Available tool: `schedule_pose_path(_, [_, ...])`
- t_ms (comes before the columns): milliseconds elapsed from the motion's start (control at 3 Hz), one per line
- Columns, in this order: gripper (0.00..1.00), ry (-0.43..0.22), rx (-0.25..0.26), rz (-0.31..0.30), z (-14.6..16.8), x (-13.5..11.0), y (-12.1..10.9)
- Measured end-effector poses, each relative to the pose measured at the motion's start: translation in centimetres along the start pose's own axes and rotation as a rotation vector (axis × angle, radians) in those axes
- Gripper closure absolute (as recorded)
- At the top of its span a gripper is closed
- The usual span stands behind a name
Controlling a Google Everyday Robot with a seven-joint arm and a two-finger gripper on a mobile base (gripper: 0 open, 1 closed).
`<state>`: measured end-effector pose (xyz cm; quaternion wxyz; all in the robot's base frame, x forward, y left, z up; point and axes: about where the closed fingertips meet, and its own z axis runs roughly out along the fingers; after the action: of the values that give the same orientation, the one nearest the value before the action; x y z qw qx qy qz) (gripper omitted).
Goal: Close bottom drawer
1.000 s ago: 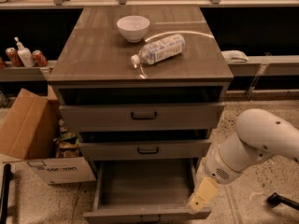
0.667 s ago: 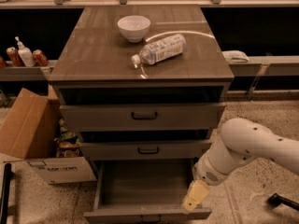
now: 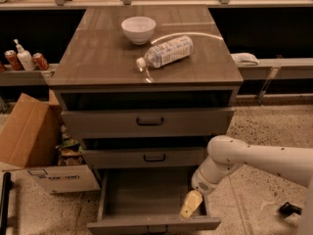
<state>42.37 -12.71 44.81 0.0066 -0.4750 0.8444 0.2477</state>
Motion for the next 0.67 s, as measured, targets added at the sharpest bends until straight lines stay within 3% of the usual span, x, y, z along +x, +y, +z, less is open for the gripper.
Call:
schedule_pose_path(333, [0.00, 0.007, -0.034, 0.014, 2.00, 0.47, -0.24])
schedule_pose_path(667, [0.00, 0.007, -0.034, 0.014, 2.02, 0.48, -0.24])
